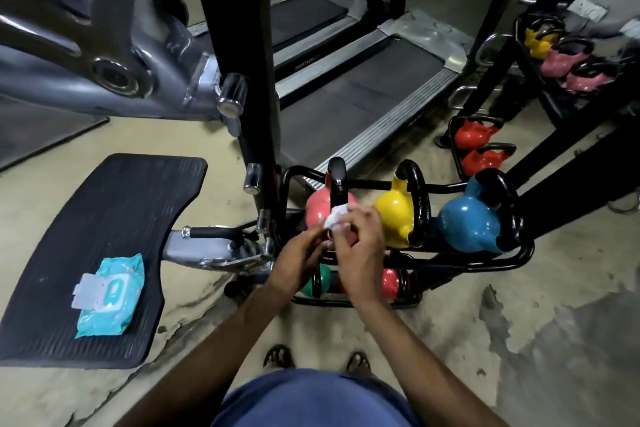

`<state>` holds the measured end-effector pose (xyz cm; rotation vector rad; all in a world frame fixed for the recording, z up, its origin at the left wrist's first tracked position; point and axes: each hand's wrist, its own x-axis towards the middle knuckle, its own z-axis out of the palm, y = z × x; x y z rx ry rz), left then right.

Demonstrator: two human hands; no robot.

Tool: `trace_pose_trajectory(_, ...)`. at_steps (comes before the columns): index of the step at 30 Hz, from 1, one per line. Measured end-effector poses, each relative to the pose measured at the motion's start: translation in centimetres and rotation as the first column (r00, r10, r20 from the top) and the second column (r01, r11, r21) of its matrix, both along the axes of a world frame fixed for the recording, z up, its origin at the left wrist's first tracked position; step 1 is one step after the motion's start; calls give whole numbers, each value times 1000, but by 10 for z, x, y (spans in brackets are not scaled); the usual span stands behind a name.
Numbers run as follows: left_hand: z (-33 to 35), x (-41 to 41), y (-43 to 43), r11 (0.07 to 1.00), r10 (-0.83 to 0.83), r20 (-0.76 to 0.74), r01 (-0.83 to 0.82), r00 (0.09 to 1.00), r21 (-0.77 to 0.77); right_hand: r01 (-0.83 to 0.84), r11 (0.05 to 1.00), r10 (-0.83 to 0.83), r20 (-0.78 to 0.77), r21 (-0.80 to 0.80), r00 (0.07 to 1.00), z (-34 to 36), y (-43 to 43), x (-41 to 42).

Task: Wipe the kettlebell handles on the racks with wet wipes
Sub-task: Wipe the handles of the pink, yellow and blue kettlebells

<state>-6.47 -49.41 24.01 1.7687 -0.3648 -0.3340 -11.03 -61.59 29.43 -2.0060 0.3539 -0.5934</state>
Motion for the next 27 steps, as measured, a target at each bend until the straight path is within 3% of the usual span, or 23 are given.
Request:
trace_pose_trajectory(1, 1, -2, 0, 998, 38, 20, -39, 999, 57, -108, 952, 124, 39, -286, 991, -3, -3, -5)
trace_pose_trajectory(3, -5, -1, 4, 993, 40, 42, -45, 998, 113, -238, 687, 317, -12, -687, 949, -8, -14, 2)
trace_pose_trajectory(5, -8, 0, 7, 989, -18, 11, 16, 1000, 147, -324, 459, 369, -154, -828, 917, -7, -25, 15)
trace_pose_trajectory(6, -10, 2, 8, 986, -38, 12, 35, 999, 165, -363, 396, 364, -219, -844, 905, -3, -27, 22)
trace_pose_trajectory(9, -8, 2, 7, 979, -21, 53, 10, 998, 204, -420, 362, 359, -291, -832, 887, 11, -29, 37)
trace_pose_trajectory(12, -11, 0, 7, 984, -24, 59, 13, 998, 180, -358, 484, 405, -158, -798, 901, 6, -37, 27)
trace_pose_trajectory(14, -8, -2, 5, 989, -34, 55, 26, 998, 149, -285, 722, 347, -26, -630, 937, -2, -36, 8)
trace_pose_trajectory(16, -2, -3, 2, 991, -30, 57, 23, 998, 131, -168, 942, 175, -2, -291, 985, -8, -28, -7)
trace_pose_trajectory(17, -1, -4, 2, 990, -30, 74, 20, 997, 138, -95, 990, 93, -22, -101, 995, -7, -24, -10)
trace_pose_trajectory(19, 4, -7, 1, 990, -33, 85, 21, 996, 137, -1, 976, 28, -117, 218, 993, -1, -19, -4)
trace_pose_trajectory(22, 10, -9, 1, 991, -6, 30, 2, 1000, 136, 48, 855, 85, -231, 516, 969, 18, -22, 21)
trace_pose_trajectory(24, 12, -8, -1, 986, 25, 15, -27, 1000, 167, 74, 787, 158, -316, 612, 936, 24, -29, 38)
trace_pose_trajectory(27, 9, -7, -1, 980, 23, 38, -30, 999, 195, 12, 768, 259, -327, 641, 909, 20, -42, 44)
